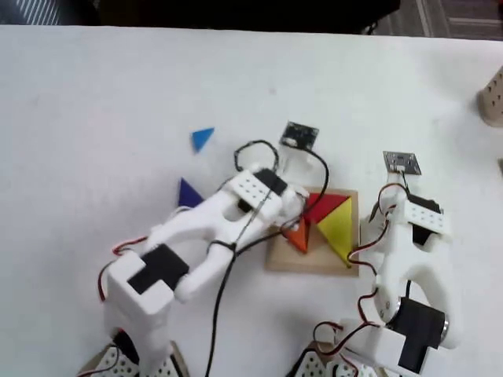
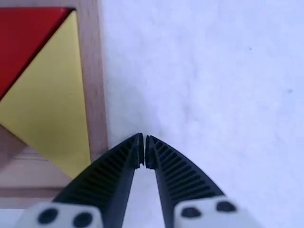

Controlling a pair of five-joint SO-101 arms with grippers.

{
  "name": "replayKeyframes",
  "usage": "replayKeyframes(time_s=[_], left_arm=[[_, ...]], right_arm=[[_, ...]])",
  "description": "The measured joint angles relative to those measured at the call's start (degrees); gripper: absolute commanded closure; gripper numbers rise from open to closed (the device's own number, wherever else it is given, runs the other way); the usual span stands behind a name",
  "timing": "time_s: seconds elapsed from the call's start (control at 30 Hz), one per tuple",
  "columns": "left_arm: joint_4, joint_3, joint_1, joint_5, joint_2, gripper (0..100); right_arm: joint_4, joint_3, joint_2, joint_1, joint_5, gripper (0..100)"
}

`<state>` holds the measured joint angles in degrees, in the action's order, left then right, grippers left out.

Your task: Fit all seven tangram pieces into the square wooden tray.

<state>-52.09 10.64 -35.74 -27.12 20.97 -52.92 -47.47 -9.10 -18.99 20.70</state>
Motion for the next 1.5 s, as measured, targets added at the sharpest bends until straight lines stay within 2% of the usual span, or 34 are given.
replayKeyframes(time_s=[0.23,0.43,0.53,0.7,0.83,1.5], left_arm=[[0.1,0.0,3.2,0.0,0.0,96],[-2.1,-0.1,3.2,0.0,-1.0,96],[-2.4,1.8,0.8,0.0,-4.6,96],[6.7,11.4,-5.7,0.0,-8.4,96],[11.5,13.5,-6.9,0.0,-8.5,96],[12.3,14.2,-6.6,0.0,-8.5,96]], right_arm=[[0.0,0.0,0.0,0.0,0.0,98.1],[0.0,0.0,0.0,0.0,0.0,98.1],[0.0,0.0,0.0,0.0,0.0,98.1],[0.0,0.0,0.0,0.0,0.0,98.1],[0.0,0.0,0.0,0.0,0.0,98.1],[0.0,0.0,0.0,0.0,0.0,98.1]])
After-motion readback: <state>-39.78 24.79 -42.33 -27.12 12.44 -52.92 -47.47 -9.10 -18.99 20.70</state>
